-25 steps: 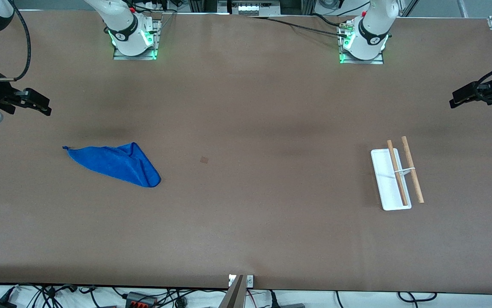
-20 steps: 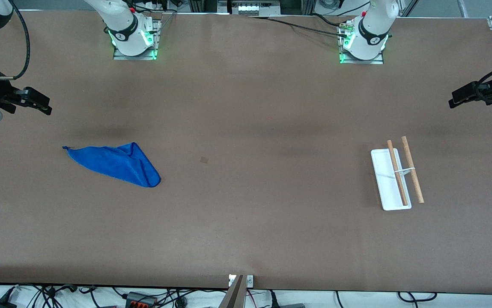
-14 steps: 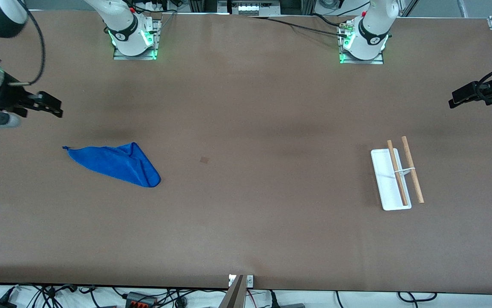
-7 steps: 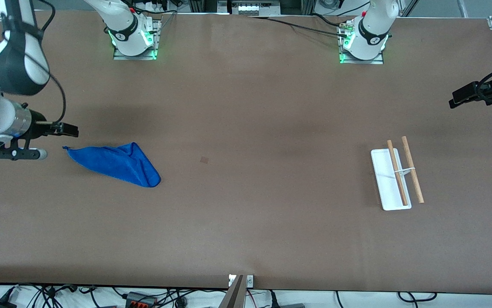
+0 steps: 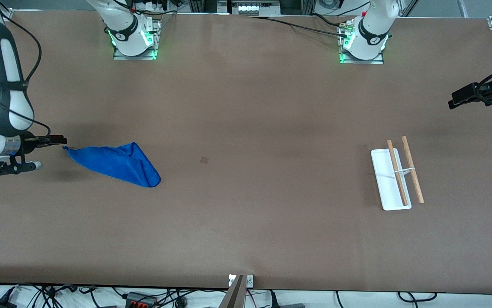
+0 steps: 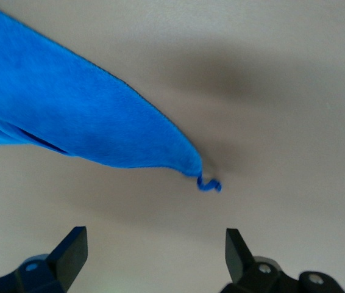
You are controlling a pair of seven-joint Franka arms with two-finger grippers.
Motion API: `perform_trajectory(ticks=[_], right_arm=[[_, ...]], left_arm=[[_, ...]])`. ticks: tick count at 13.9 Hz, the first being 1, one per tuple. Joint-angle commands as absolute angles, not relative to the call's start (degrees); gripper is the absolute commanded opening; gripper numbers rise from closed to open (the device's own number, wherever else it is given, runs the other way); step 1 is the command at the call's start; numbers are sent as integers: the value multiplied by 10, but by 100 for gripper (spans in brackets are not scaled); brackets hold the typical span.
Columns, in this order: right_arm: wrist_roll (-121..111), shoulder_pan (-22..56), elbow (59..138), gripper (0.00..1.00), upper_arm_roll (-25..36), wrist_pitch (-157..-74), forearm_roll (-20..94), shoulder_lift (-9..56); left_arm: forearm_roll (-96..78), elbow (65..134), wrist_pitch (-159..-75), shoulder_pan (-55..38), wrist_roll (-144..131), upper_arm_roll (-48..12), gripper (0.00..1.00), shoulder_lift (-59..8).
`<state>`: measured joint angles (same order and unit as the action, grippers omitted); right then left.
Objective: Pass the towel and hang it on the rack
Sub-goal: 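Lower the right gripper and close it on the towel corner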
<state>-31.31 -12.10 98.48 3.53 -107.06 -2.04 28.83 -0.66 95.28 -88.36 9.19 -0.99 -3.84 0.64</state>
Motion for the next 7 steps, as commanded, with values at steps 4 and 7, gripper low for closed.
perform_trajectory(ticks=[4,7], right_arm=[[-557,-124,948,100,29,-1092,-21,364],[-620,-125,951,92,29,-1092,-24,381]], left_arm=[[-21,934,-876,98,1,-39,100,-3],[-21,934,-876,98,1,-38,100,-3]])
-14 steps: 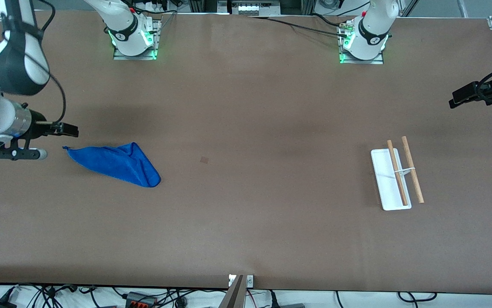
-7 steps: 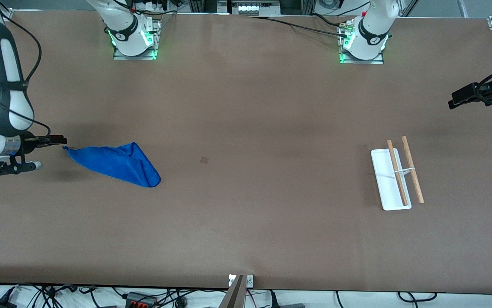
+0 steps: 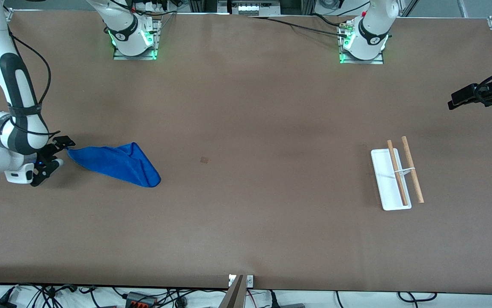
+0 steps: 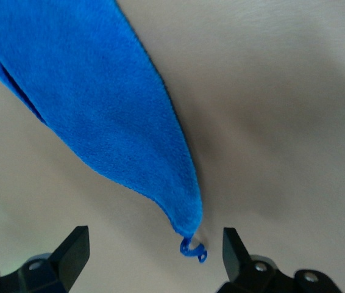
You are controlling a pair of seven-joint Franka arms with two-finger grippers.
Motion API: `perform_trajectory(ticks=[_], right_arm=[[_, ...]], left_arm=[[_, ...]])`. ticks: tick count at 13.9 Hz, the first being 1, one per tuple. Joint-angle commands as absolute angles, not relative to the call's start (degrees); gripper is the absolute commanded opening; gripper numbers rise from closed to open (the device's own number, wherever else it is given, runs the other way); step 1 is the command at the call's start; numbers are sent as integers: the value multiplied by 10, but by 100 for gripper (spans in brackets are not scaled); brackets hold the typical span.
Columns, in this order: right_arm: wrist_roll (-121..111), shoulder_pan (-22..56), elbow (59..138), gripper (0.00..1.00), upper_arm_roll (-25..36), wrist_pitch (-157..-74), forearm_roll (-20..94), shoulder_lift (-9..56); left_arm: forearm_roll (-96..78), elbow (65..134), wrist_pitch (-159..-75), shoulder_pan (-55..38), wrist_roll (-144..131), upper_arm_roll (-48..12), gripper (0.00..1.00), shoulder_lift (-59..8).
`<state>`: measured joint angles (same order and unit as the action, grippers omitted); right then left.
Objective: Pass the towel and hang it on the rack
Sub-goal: 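Lower the right gripper and close it on the towel corner, then lift the towel and carry it toward the table middle with the right gripper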
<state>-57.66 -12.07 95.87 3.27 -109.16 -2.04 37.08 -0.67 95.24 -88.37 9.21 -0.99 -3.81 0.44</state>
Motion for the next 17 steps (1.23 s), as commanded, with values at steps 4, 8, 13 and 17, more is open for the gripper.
perform_trajectory(ticks=[4,8,13,17], right_arm=[[-627,-122,954,72,29,-1094,-66,394],[-627,-118,959,66,29,-1126,-102,395],[-627,-116,977,61,29,-1152,-105,392],[-628,-120,985,39,28,-1149,-105,388]], left_arm=[[-21,934,-876,98,1,-36,100,-4],[-21,933,-875,98,1,-35,100,-8],[-21,933,-876,98,1,-35,100,-8],[-31,933,-875,98,1,-34,100,-8]])
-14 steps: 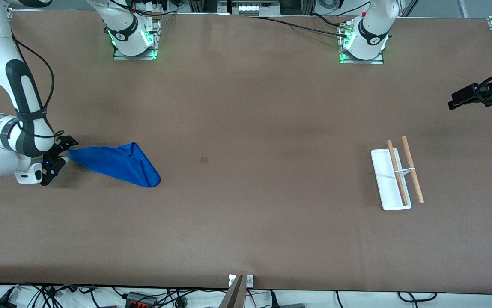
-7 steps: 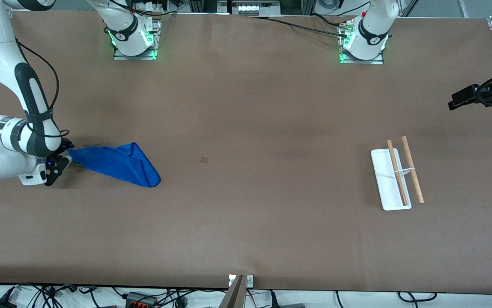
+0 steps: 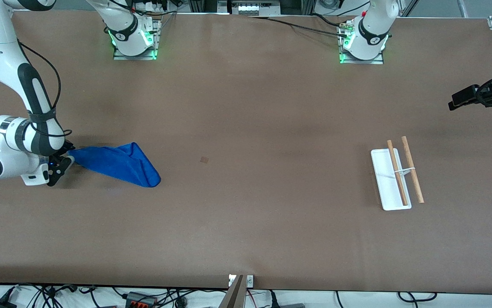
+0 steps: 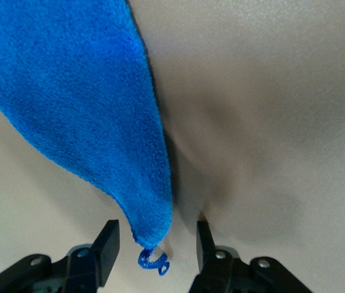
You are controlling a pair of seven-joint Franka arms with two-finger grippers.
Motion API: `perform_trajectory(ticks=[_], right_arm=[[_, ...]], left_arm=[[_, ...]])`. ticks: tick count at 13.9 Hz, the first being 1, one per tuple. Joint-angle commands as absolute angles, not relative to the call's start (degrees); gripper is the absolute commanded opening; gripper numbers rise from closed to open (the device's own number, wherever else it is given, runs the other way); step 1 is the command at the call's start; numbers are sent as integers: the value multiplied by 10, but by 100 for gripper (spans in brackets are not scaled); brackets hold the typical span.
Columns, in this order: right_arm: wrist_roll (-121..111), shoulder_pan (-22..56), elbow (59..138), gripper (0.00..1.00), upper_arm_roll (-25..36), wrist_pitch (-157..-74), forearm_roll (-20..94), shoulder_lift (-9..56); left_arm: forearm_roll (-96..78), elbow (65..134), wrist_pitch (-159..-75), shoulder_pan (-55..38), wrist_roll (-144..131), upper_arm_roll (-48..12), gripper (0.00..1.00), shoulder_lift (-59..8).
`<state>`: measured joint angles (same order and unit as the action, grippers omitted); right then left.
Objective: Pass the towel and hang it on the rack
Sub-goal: 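Lift the towel and carry it toward the table middle with the right gripper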
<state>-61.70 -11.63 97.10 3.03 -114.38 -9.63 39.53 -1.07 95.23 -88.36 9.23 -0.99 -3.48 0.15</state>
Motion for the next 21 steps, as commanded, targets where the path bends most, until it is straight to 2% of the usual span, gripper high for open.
perform_trajectory(ticks=[1,4,7,10,13,16,18,21], right_arm=[[-628,-119,985,29,28,-1149,-105,388],[-628,-120,994,22,28,-1150,-105,387],[-628,-120,996,0,28,-1146,-105,386],[-631,-116,991,0,23,-1134,-105,356],[-628,-91,948,0,5,-1075,-98,299],[-583,-19,849,0,-1,-992,-92,284],[-507,33,786,0,-1,-912,-14,282],[-364,126,688,0,-2,-889,71,282]], left_arm=[[-31,933,-875,98,1,-34,100,-8],[-31,933,-876,98,1,-34,100,-8],[-31,933,-875,98,1,-34,100,-8],[-31,933,-875,98,1,-34,100,-8],[-33,933,-875,100,1,-34,100,-8],[-33,933,-875,100,1,-34,100,-8],[-33,933,-875,99,1,-34,100,-8],[-33,934,-875,101,1,-33,100,-9]])
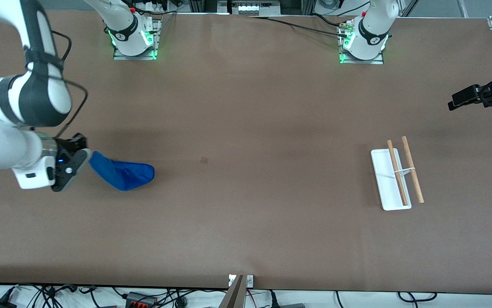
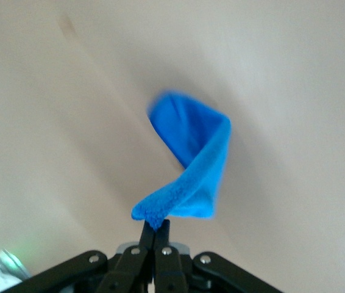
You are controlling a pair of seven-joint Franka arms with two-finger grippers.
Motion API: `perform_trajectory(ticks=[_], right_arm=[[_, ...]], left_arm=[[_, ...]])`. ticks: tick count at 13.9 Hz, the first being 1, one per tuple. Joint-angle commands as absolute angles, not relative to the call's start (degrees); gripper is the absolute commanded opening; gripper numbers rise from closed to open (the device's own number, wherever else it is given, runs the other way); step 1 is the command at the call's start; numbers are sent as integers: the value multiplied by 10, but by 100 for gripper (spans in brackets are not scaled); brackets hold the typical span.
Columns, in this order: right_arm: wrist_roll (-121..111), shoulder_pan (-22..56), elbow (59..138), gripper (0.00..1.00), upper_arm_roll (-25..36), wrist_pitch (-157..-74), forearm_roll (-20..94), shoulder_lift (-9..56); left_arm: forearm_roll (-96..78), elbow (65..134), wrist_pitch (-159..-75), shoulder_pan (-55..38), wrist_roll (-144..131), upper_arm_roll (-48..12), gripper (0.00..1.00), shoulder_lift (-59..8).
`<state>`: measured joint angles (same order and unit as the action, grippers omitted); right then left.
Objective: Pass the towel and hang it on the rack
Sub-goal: 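Lift the towel and carry it toward the table middle with the right gripper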
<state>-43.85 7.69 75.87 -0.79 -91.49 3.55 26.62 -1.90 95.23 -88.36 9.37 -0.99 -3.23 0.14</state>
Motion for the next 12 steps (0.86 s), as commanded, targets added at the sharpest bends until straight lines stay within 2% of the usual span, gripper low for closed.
perform_trajectory(ticks=[1,3,8,12], right_arm=[[-304,156,667,0,-2,-896,91,282],[-190,218,632,0,-2,-917,136,285],[111,378,622,0,-1,-1142,195,295],[205,448,622,0,-2,-1274,196,315]], left_arm=[[-33,935,-874,104,2,-33,100,-11],[-33,935,-871,107,1,-33,100,-28],[-62,936,-853,114,0,-33,100,-47],[-82,933,-846,121,1,-39,100,-53]])
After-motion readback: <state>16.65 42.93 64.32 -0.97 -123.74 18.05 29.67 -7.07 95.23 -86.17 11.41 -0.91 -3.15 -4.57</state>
